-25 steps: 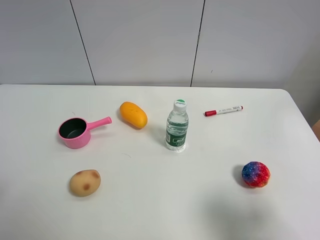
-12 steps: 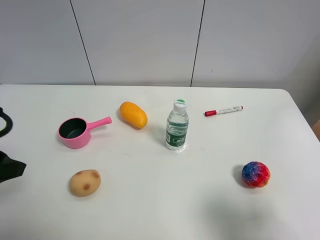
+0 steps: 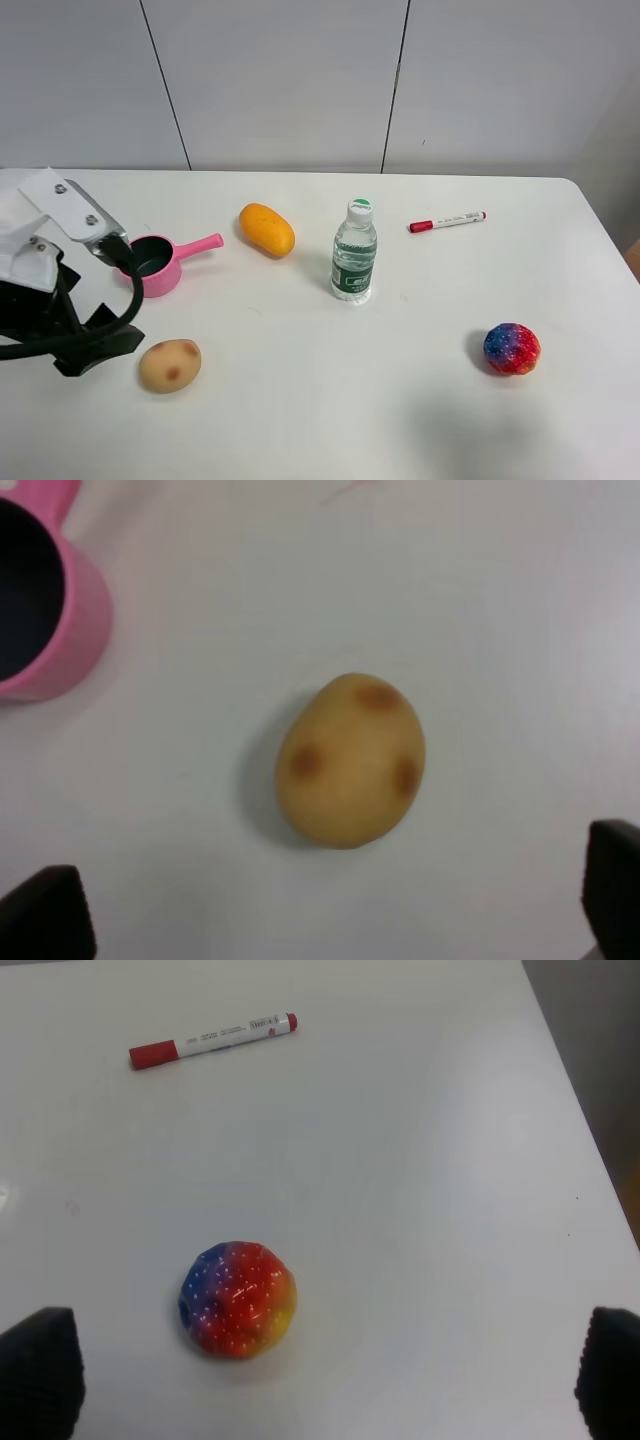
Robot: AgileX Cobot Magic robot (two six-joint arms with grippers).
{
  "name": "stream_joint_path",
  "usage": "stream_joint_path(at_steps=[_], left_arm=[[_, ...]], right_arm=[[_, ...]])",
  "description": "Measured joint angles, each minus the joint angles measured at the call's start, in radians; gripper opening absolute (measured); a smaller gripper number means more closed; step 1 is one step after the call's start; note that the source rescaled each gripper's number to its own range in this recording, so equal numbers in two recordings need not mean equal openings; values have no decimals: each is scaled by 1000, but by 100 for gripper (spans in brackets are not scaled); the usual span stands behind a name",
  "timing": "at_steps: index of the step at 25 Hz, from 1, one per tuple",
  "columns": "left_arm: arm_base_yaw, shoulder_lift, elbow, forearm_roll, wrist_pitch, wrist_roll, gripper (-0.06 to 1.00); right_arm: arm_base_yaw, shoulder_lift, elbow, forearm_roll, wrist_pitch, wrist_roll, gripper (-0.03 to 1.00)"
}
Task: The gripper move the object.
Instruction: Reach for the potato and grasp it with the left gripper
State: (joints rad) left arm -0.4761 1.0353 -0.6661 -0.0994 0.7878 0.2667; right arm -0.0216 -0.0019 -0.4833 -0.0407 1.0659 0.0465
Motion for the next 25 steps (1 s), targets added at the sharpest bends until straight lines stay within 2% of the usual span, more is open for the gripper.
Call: stream_joint_path(at_steps=[6,15,22,25], left_arm=[[-63,143,0,2,-79,1,100],[-66,329,5,-9,-156,1,100],[-66,363,126,-33,-353,1,100],[-66,366,166,-33,-398,1,100]], right_arm=[[0,0,0,0,0,0,100],[0,0,0,0,0,0,100],[0,0,0,0,0,0,100],[0,0,0,0,0,0,100]])
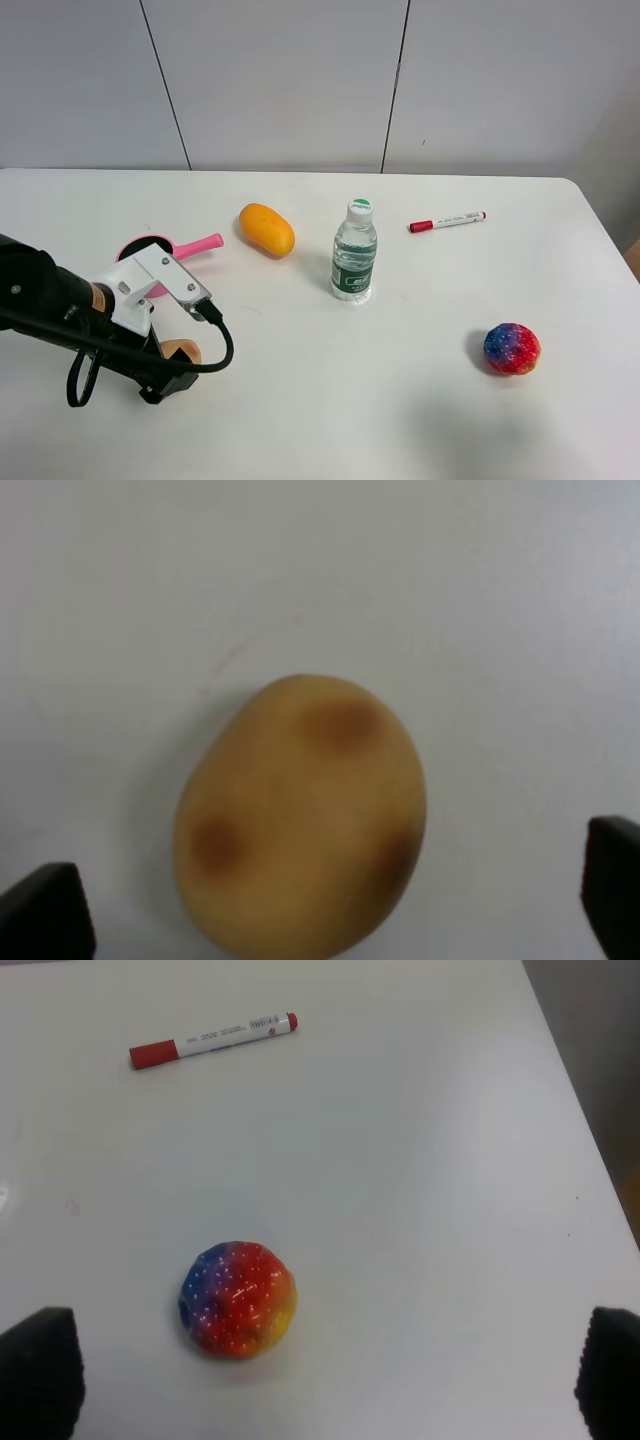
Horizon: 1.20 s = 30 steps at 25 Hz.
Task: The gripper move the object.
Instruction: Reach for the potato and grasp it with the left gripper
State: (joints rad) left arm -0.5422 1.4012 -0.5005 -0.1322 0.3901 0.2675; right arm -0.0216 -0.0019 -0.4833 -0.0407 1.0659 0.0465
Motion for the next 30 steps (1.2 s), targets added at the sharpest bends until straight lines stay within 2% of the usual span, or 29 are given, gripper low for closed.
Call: stream_joint_path(at_steps=[5,15,23,30], left_arm=[[0,8,16,-4,-49,0,100],[0,157,20,-5,-86,0,100],[0,173,20,-5,-133,0,100],[0,239,19,-20,-137,0,100]], right_arm=[[0,0,0,0,0,0,100],[0,0,0,0,0,0,100],[0,0,0,0,0,0,100],[0,0,0,0,0,0,100]])
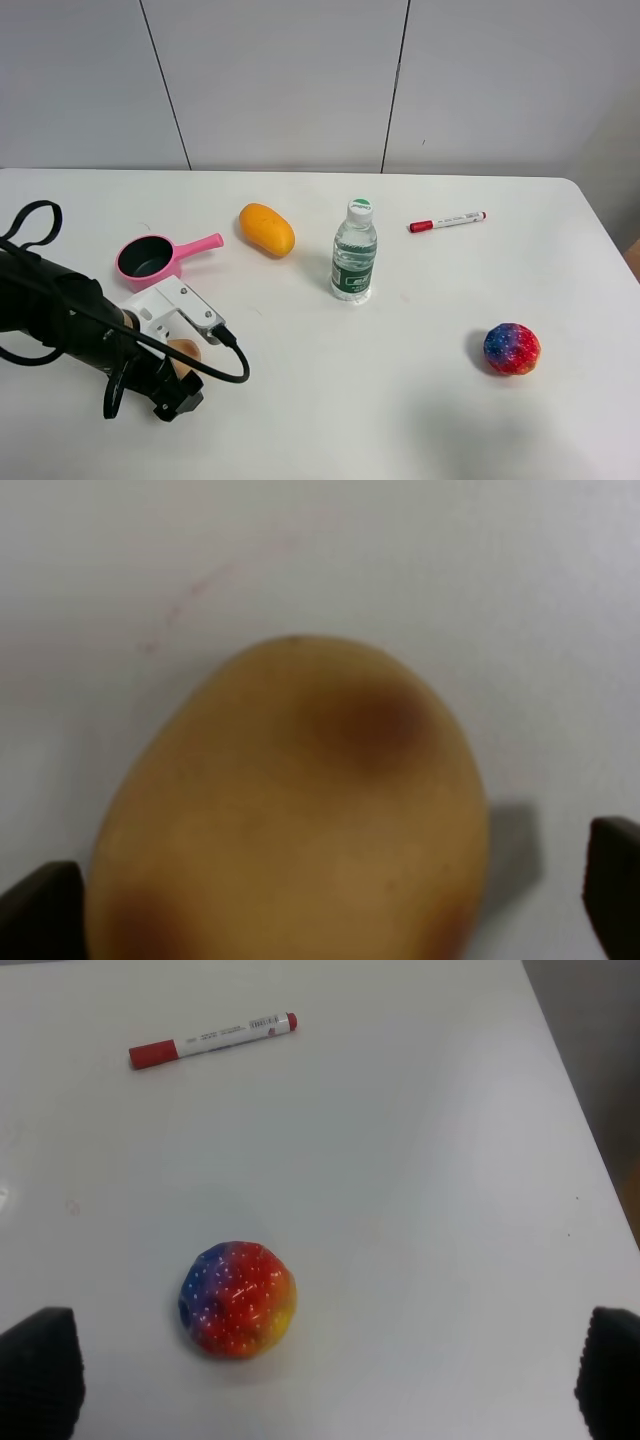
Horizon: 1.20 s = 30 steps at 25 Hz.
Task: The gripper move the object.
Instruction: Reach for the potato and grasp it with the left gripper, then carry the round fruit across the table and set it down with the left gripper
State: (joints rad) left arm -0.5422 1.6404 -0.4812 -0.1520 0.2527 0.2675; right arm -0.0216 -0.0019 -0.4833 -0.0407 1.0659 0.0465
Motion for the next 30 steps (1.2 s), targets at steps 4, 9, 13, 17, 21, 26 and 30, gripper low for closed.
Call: stream_joint_path(at_steps=[4,9,13,17,21,26,30], left_arm=[[0,2,-1,-3,-12,0,100],[0,2,-28,-3,-18,0,76],[0,2,-70,-3,-6,0,40],[0,-8,-140,-3,65,0,13],[0,-60,-264,-3,253,0,3],[0,-141,-514,26,465,0,1],[0,-147,-735,66,496,0,1]], right_arm=[[0,0,0,0,0,0,100],[0,0,0,0,0,0,100],[0,0,0,0,0,0,100],[0,0,0,0,0,0,100],[0,0,0,0,0,0,100],[0,0,0,0,0,0,100],[0,0,0,0,0,0,100]])
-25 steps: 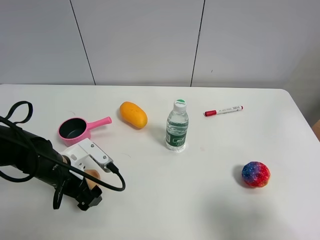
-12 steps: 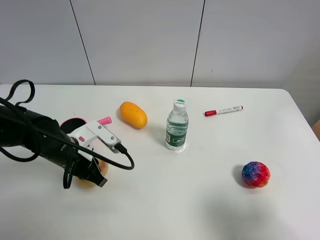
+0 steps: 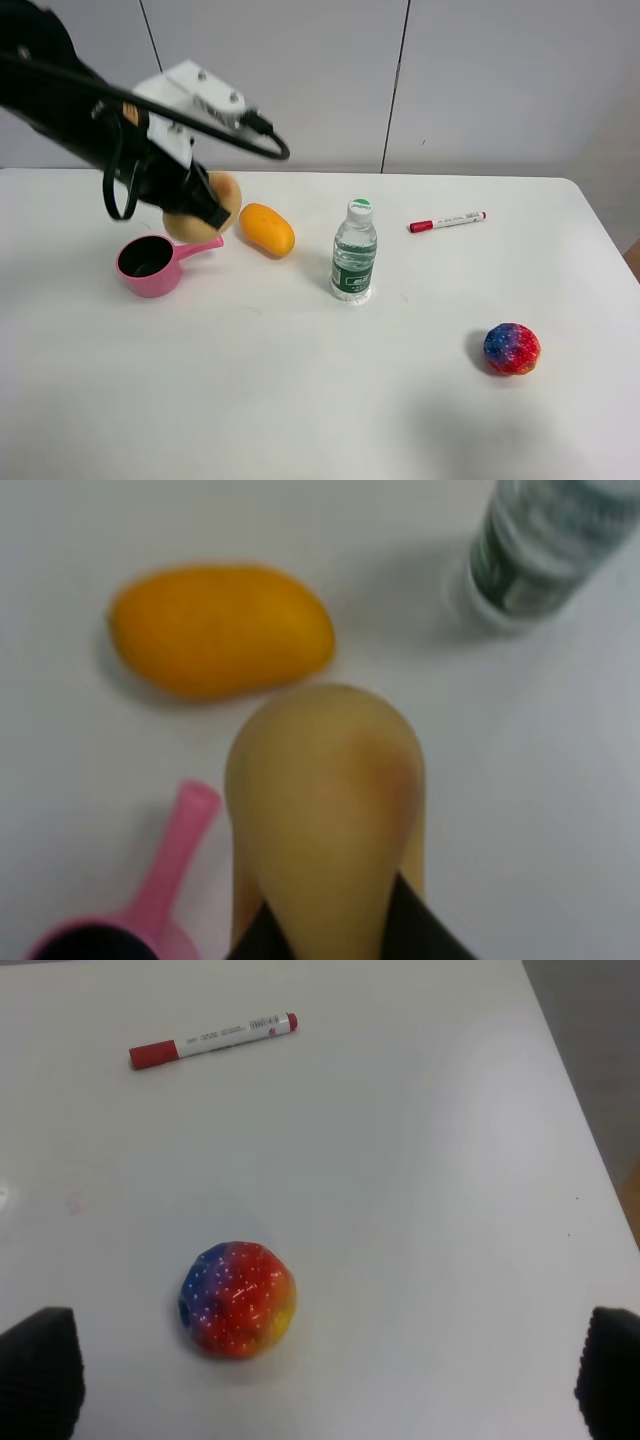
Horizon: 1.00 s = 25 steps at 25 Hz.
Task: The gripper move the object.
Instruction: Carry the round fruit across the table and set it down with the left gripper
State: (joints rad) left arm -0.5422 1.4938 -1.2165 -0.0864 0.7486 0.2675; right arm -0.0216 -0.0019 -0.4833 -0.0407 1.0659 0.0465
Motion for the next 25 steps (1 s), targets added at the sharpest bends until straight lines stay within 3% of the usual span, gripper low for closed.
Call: stream_joint_path(at_steps=[9,15,20,25], left_arm=[[0,197,-370,37,-1,0,1],[0,421,-581,0,-48,17,0],[0,600,-747,-84,-61,131,0],[0,754,-820,-171,-80,284,0]], right_arm=[[0,0,0,0,0,0,100],[0,0,0,0,0,0,100],[0,0,0,0,0,0,100],[0,0,0,0,0,0,100]])
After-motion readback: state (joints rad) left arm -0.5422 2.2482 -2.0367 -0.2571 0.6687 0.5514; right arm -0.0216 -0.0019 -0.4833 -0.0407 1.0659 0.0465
